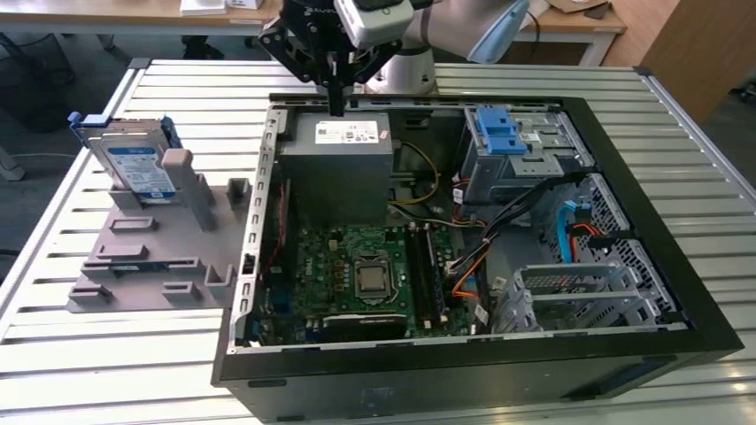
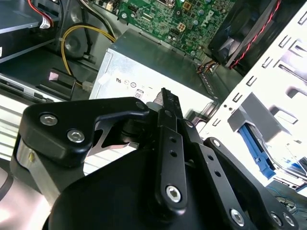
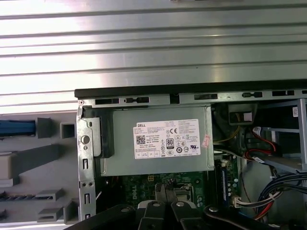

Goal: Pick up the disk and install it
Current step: 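Reach for the disk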

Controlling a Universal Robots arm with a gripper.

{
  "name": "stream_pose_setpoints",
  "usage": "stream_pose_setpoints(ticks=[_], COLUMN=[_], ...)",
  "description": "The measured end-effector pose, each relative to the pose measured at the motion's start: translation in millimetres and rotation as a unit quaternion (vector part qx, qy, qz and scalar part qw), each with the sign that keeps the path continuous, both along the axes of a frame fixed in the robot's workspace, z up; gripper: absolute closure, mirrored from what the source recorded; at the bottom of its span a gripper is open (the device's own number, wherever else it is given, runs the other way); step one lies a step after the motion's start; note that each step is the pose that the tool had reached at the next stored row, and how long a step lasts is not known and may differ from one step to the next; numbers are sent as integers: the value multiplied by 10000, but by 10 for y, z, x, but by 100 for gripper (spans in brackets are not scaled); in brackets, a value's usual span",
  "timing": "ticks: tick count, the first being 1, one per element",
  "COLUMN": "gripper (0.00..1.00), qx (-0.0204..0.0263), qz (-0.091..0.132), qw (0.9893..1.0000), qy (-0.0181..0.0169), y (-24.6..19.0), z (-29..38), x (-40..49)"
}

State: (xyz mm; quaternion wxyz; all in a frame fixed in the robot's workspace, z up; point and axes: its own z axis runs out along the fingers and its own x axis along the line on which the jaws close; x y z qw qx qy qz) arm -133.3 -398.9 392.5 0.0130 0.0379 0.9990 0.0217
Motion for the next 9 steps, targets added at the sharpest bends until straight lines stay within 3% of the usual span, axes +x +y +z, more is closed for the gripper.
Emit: stream_pose_setpoints(ticks=[9], gripper=[89], qx=[0], qz=[0], qw=[10000], qy=[3], y=[0], z=[-6], x=[-16])
